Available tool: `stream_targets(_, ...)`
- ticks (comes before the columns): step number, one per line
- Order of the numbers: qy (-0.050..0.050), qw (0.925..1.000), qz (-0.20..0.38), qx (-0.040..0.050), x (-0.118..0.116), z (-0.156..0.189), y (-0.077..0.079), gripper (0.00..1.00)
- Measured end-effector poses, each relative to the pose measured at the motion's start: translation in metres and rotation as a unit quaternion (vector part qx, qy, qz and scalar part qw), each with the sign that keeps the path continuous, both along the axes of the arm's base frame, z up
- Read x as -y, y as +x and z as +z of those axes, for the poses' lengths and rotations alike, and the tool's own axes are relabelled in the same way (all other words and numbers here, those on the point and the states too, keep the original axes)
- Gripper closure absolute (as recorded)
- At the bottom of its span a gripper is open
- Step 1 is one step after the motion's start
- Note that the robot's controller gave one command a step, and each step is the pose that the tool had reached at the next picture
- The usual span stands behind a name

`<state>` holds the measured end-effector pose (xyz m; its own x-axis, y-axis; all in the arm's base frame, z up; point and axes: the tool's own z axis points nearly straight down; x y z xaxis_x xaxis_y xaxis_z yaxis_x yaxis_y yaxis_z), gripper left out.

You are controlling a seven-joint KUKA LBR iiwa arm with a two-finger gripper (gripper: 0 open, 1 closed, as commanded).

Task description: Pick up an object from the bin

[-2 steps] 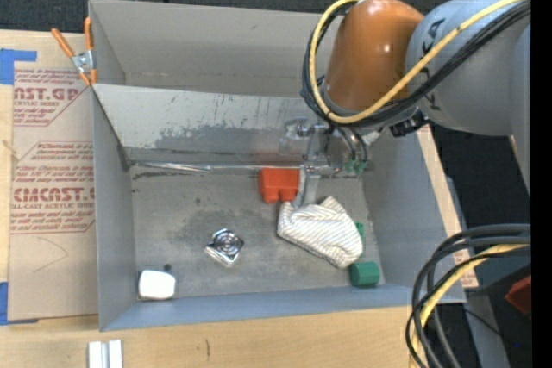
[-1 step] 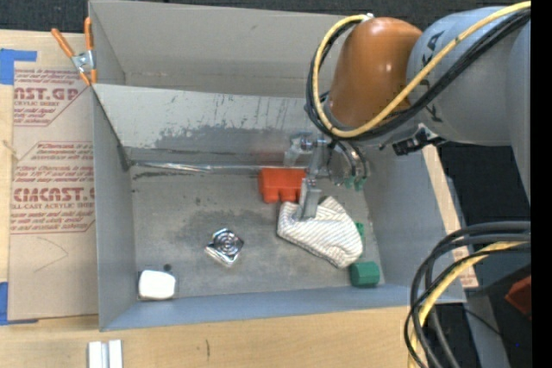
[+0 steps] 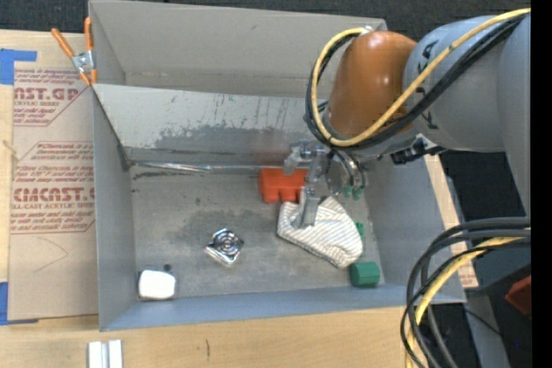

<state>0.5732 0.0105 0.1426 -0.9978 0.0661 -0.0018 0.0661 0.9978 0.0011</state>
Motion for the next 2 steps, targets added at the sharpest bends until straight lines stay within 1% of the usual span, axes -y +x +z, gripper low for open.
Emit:
stream_targets(1,0.001,0.9993,-0.037,0.0012,0.003,-0.039,-0.01,0.0)
stream_targets(2,0.0,0.9994,-0.035,0.0001,0.009,-0.059,-0.018,0.0)
